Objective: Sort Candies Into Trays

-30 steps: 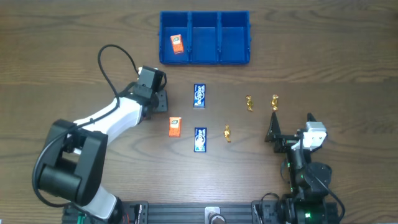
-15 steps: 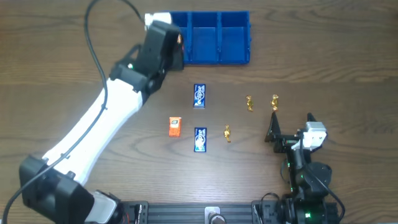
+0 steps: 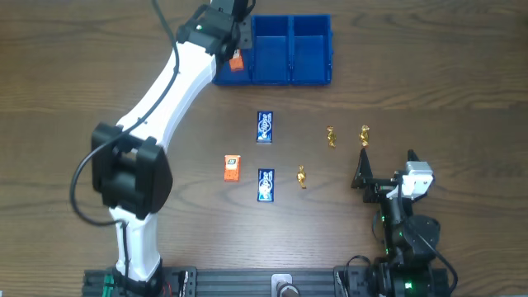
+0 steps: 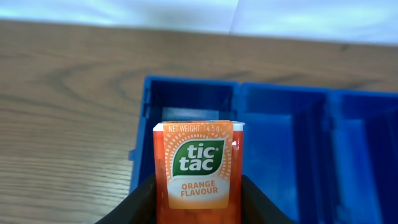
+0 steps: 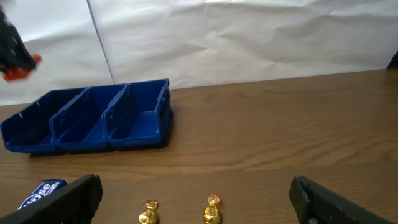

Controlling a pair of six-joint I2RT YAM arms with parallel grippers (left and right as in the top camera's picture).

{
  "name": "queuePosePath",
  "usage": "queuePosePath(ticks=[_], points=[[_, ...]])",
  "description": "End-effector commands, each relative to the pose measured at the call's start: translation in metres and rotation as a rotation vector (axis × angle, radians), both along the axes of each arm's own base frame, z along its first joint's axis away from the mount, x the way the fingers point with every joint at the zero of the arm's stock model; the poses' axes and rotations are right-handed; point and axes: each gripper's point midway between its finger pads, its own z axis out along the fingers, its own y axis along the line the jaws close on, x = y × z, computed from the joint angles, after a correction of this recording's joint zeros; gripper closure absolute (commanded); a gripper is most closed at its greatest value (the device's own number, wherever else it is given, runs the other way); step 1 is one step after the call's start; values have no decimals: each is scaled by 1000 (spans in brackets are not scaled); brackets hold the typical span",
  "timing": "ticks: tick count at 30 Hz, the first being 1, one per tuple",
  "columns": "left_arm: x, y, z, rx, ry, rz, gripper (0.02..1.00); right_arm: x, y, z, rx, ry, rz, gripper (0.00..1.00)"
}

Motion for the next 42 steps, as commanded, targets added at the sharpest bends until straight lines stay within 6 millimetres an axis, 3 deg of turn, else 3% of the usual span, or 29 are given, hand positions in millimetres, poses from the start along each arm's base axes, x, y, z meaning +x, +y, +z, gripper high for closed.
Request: queuePosePath(ticks=[1,9,12,16,20,25,28,30,32,35,42], points=[[8,-2,-19,-5,33,-25,702,0,0,-1,6,-1,-1,3],[8,-2,-25,2,42,-28,654,0,0,-1,6,-1,-1,3],[7,-1,-26,10,48,-25,516,0,0,-1,6,-1,-1,3],[6,4,-12,22,21,-7,244,0,0,-1,6,-1,-1,3],[2,6,18,26,-25,-19,172,0,0,-1,6,-1,-1,3],[-34,5,70,94,-75,-4,176,0,0,-1,6,-1,-1,3],[-74,-11,97,119,-120,-33,183,0,0,-1,6,-1,-1,3],[-100,-22,102,111,-129,-57,180,0,0,-1,6,-1,-1,3],[-121,-29,99,98,-121,-66,176,0,0,-1,6,-1,-1,3],[-156,-34,78,52,-69,-66,123,0,0,-1,6,-1,-1,3],[-214,-27,-14,44,134,-34,93,0,0,-1,6,-1,-1,5]])
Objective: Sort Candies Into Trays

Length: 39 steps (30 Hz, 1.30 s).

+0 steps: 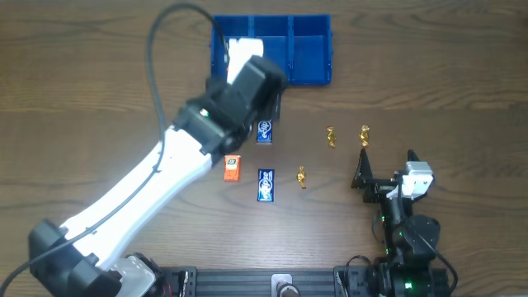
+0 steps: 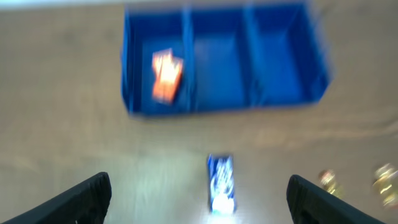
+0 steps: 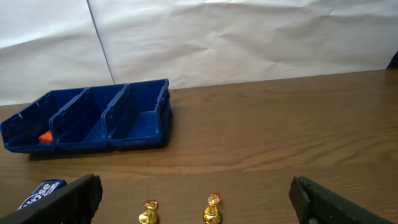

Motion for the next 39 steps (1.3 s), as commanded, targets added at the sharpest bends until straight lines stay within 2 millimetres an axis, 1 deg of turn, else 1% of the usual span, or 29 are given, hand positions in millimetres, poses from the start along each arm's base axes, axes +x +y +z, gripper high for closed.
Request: queuePosePath(ticks=[1,3,6,11,16,17,20,25,27,39], points=[[-34,12,-75,-6,162,92,91,0,0,-1,6,-1,-1,3],[-43,13,-96,-16,206,86,86,0,0,-1,6,-1,-1,3],[-50,16,-119,-29,241,77,88,0,0,-1,6,-1,-1,3],[-63,22,-146,-30,285,71,91,0,0,-1,6,-1,-1,3],[-73,36,-168,-44,327,118,95,0,0,-1,6,-1,-1,3],[-79,39,-178,-55,350,119,97,0,0,-1,6,-1,-1,3],[-84,41,-189,-61,357,114,97,0,0,-1,6,-1,-1,3],[-94,46,-205,-67,370,107,102,0,0,-1,6,-1,-1,3],[-97,48,-208,-59,377,108,104,0,0,-1,6,-1,-1,3],[-100,49,-213,-28,375,102,117,0,0,-1,6,-1,-1,3]])
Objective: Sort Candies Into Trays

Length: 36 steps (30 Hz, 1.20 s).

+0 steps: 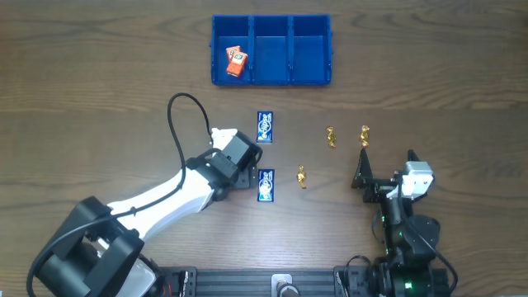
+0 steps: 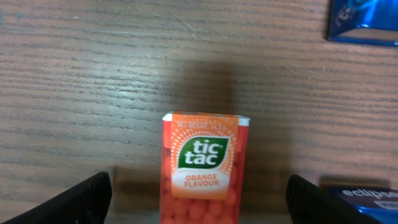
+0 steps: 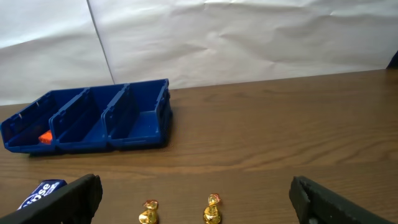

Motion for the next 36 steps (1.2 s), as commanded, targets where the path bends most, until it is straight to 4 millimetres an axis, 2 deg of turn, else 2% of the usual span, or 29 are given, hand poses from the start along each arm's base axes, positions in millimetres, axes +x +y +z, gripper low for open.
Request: queuePosePath(ticks=[1,9,15,20,27,36], points=[[-1,4,-6,27,3,6,119,0,0,-1,6,-1,-1,3],[2,6,-9,55,-13,10,130,0,0,-1,6,-1,-1,3],[2,5,-10,54,-15,10,174,0,0,-1,6,-1,-1,3],[4,4,-10,49,-20,10,279,0,0,-1,6,-1,-1,3],[4,4,-12,50,-19,11,483,0,0,-1,6,-1,-1,3],[5,4,-11,50,-24,13,636,0,0,-1,6,-1,-1,3]])
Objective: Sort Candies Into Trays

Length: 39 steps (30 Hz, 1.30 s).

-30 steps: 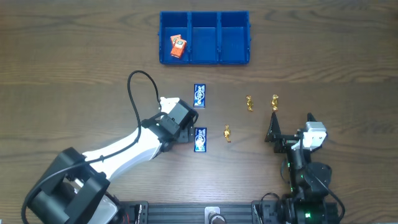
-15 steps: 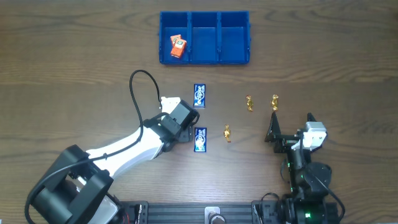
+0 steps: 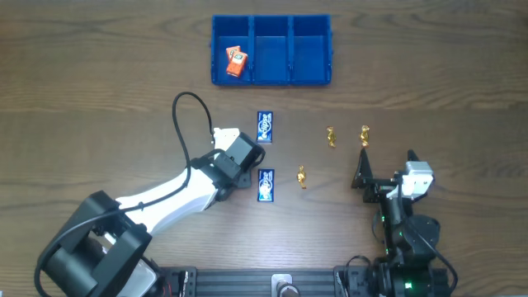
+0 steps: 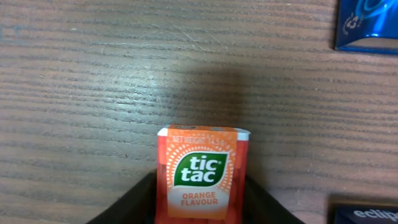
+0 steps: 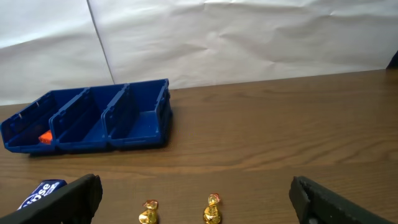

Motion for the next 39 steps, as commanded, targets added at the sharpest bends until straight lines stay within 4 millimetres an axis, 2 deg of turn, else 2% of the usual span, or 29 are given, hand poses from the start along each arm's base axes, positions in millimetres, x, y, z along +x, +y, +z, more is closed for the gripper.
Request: queuePosePath(ticks=[1,7,12,14,17,23,27,30,32,35,39], points=[[0,3,-5,19,4,10,643,0,0,-1,6,-1,-2,3],[9,-1,3,5,-32,21,702,0,0,-1,6,-1,-2,3],[31,-6,34,-1,-104,44,728,0,0,-1,6,-1,-2,3],[43,-6,56,14,-145,55,730,0,0,-1,6,-1,-2,3],[67,-6,100,47,-218,70,733,0,0,-1,6,-1,-2,3],[136,-1,199,32,-405,87,735,0,0,-1,6,-1,-2,3],[177,10,233,19,-471,101,733,0,0,-1,6,-1,-2,3],[207,12,237,0,-473,97,733,0,0,-1,6,-1,-2,3],[229,10,230,-16,-455,78,730,0,0,-1,6,-1,-2,3],[252,5,209,-37,-410,67,730,0,0,-1,6,-1,-2,3],[264,-1,176,-44,-348,51,728,0,0,-1,6,-1,-2,3]])
